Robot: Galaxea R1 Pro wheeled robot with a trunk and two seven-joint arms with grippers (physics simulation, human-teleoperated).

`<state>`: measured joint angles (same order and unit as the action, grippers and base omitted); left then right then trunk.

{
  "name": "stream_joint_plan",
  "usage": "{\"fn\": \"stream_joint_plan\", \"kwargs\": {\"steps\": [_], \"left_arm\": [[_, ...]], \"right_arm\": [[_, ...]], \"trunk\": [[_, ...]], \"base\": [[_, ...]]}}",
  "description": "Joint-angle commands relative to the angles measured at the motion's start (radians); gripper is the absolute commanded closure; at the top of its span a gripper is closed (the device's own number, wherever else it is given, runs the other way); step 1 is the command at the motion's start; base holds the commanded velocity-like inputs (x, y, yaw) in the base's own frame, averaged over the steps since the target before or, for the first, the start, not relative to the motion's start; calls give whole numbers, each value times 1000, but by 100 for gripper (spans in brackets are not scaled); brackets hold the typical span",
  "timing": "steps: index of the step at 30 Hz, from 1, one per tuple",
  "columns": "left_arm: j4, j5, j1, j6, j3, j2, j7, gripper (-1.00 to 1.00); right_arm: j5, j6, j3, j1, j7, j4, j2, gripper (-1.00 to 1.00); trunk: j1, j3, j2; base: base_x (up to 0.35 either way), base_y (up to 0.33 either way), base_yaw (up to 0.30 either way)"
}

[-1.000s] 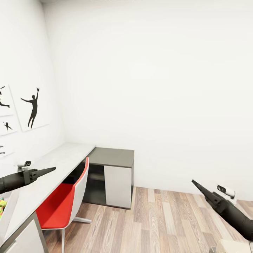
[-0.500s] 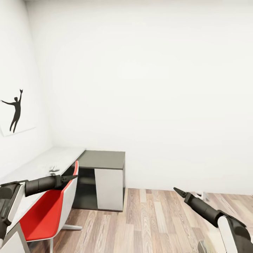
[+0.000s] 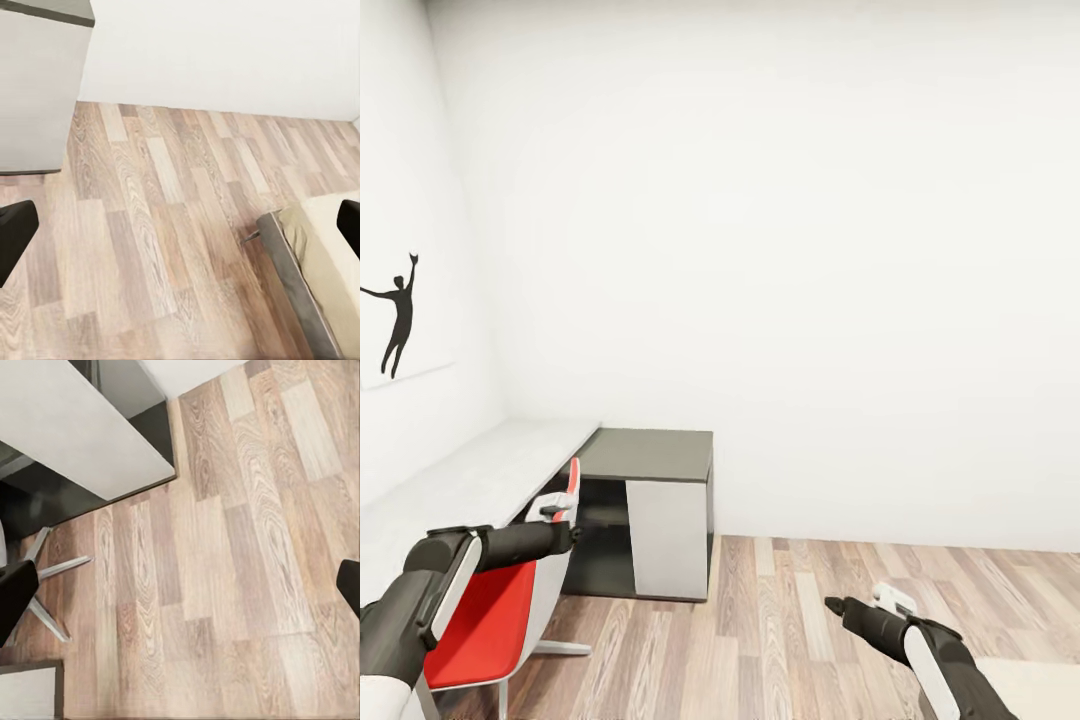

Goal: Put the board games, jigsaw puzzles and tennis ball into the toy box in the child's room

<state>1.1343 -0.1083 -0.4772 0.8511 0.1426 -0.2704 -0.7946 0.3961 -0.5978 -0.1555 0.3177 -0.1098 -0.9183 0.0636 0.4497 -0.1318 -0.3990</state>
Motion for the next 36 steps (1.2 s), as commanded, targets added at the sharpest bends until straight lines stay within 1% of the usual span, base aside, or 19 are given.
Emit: {"fn": "stream_joint_plan", "kwargs": {"steps": [1, 2, 5, 6, 10, 12, 13, 17, 18, 22, 23, 27, 28, 29, 30, 34, 35, 36], "left_arm": [[-13, -7, 0, 2, -2, 0, 10, -100], [-39, -4, 0, -17, -6, 0, 27, -100], [-87, 1, 0, -61, -9, 0, 46, -100], [-125, 2, 0, -91, -11, 0, 55, -100], [-207, 7, 0, -144, -14, 0, 71, -100], [-248, 10, 0, -170, -16, 0, 82, -100], [-288, 15, 0, -199, -21, 1, 95, -100], [-366, 27, 0, -265, -38, 2, 135, -100], [-406, 31, 0, -296, -47, 5, 161, -100], [-491, 37, 0, -354, -62, 15, 217, -100], [-533, 38, 0, -384, -66, 22, 246, -100], [-621, 41, 0, -450, -72, 37, 308, -100], [-668, 42, 0, -484, -74, 46, 343, -100], [-692, 43, 0, -502, -75, 50, 362, -100], [-744, 46, 1, -540, -76, 59, 403, -100], [-858, 57, 3, -632, -77, 71, 490, -100], [-915, 62, 4, -682, -78, 74, 532, -100], [-944, 64, 5, -706, -78, 75, 552, -100]], "right_arm": [[-1, 4, 8, 1, 6, 12, 0, -100], [-1, 19, 24, 1, 26, 39, -1, -100], [-2, 33, 39, 1, 55, 88, -2, -100], [-3, 41, 45, 1, 68, 125, -2, -100], [-4, 80, 52, 1, 82, 201, -3, -100], [-4, 114, 54, 1, 85, 240, -3, -100], [-5, 149, 56, 1, 87, 282, -3, -100], [-6, 207, 62, 1, 90, 368, -3, -100], [-9, 228, 72, 1, 91, 408, -2, -100], [-23, 273, 106, 1, 93, 477, 0, -100], [-29, 297, 124, 1, 93, 506, -1, -100], [-39, 345, 158, 0, 95, 566, -2, -100], [-42, 367, 175, -1, 95, 597, -2, -100], [-43, 378, 183, -1, 95, 614, -2, -100], [-44, 400, 199, -2, 96, 651, -3, -100], [-45, 452, 230, -5, 96, 731, -3, -100], [-46, 484, 246, -7, 96, 773, -4, -100], [-46, 501, 252, -8, 96, 793, -3, -100]], "trunk": [[0, 2, -1], [0, 3, -1], [0, 7, -1], [0, 9, -1], [0, 15, -1], [0, 18, -1], [0, 20, -1], [0, 26, -1], [0, 28, -1], [0, 35, -1], [0, 36, -1], [0, 43, -1], [0, 45, -1], [0, 46, -1], [0, 48, -1], [0, 54, -1], [0, 56, -1], [0, 58, -1]], "base": [[0, 0, -3], [0, 0, -2], [0, 0, -1], [0, 0, 0], [0, 0, 0], [0, 0, 0], [0, 0, 0], [0, 0, 0], [0, 0, 0], [0, 0, 0], [0, 0, 0], [0, 0, 0], [0, 0, 0], [0, 0, 0], [0, 0, 0], [0, 0, 0], [0, 0, 0], [0, 0, 0]]}}
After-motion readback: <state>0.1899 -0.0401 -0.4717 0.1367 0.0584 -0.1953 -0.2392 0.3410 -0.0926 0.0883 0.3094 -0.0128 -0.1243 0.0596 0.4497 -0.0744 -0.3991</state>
